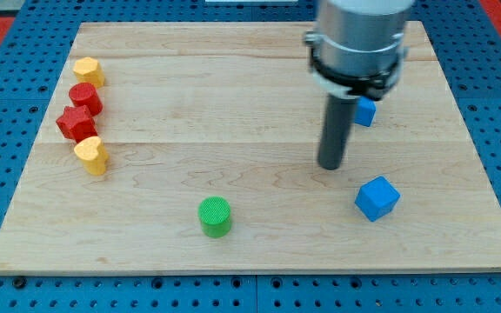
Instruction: Put the green star at the top right of the board
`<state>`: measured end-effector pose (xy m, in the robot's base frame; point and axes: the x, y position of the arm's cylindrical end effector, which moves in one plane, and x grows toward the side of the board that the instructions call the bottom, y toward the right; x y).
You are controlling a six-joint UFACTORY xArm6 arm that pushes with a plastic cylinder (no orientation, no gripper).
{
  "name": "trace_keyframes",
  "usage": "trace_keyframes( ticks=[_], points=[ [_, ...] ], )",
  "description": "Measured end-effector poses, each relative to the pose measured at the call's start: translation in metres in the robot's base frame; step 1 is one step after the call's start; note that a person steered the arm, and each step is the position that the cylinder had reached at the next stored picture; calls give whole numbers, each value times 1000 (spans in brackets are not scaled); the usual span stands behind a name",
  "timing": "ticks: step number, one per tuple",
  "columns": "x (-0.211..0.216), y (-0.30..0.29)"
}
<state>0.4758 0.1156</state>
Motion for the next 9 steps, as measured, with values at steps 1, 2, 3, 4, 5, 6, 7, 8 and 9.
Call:
trace_keyframes(
  ticks=[1, 2, 3, 4, 5, 6, 7, 8, 9],
  points=[
    [-19, 24],
    [-52, 24],
    [-68, 28],
    [-81, 30],
    [-116, 30],
    [-141, 36],
    [-181, 40],
    [-219, 42],
    [-197, 16]
  ],
)
